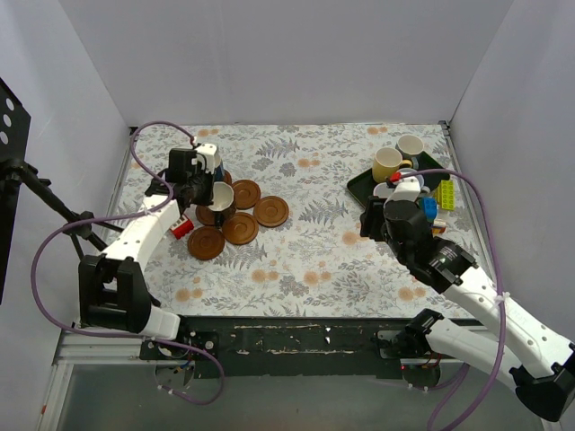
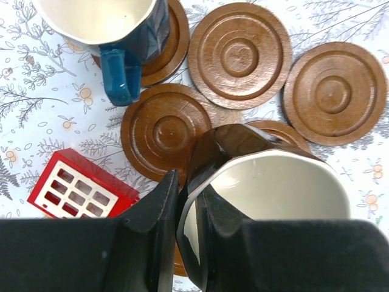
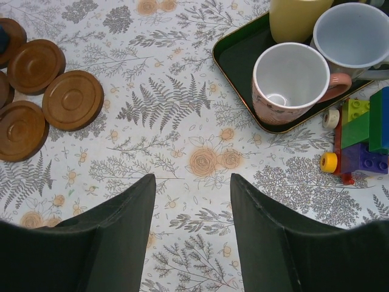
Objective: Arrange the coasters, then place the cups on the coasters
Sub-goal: Place the cup on the coaster.
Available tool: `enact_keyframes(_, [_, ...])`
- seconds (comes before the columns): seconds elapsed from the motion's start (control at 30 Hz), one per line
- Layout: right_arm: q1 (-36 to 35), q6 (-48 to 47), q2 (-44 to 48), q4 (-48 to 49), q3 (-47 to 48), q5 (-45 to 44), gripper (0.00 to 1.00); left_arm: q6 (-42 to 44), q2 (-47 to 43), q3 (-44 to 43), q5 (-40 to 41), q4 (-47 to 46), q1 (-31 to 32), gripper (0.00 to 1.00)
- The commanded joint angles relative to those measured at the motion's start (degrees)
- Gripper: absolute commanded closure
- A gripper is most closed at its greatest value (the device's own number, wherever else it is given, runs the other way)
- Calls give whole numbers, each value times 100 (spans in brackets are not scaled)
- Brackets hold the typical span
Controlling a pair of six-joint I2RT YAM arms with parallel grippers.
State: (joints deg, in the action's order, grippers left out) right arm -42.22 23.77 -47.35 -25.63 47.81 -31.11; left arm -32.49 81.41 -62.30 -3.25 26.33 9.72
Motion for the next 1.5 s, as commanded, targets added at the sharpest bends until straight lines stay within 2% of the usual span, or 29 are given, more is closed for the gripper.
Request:
enact_keyframes(0.0, [20,22,130,67,-35,-88,40,445,68,-344,-176,-286,-259,100])
enact_keyframes(0.6, [20,128,209,119,-61,176,41,665,674,-669,-791,-444,-708,100])
enact_keyframes(1.47, [20,277,174,-74,-281,413,41,779,1088,-915,-695,-277,-901,100])
